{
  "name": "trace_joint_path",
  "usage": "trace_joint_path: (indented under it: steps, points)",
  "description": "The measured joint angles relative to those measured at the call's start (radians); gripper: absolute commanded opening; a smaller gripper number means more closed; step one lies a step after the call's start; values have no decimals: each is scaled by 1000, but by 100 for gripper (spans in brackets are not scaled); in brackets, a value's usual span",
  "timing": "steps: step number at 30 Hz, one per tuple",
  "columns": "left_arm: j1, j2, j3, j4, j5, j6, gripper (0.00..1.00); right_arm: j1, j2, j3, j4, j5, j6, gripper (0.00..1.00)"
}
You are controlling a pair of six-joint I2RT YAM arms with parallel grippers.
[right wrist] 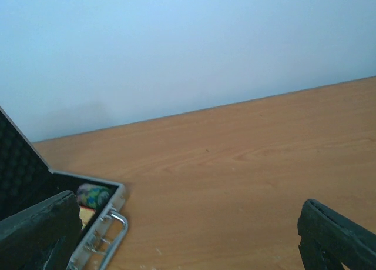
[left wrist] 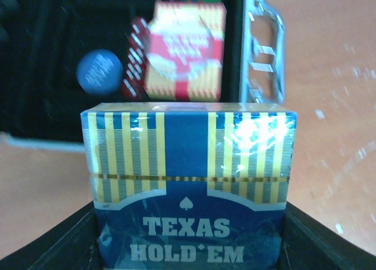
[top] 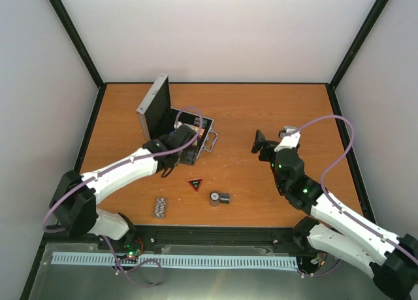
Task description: Pack up texas hold em set
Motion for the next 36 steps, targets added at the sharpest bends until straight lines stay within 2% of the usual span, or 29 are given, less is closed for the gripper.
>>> trace_joint_path:
  steps: [6, 13, 20, 26, 36]
  points:
    - [185, 90, 133, 89, 60, 213, 68, -42, 152, 39, 238, -53, -41, 100]
    - [331, 209, 214, 126, 138, 348, 67, -146, 239, 43, 447, -171, -51, 100]
    - [364, 350, 274, 129, 159, 433, 67, -226, 277, -64, 574, -298, -18, 100]
    - [402, 460, 364, 142, 158, 486, 66, -233, 282, -92, 636, -377, -6, 100]
    - [448, 527, 390, 147, 157, 528, 66, -234, 282, -99, 685, -416, -3, 100]
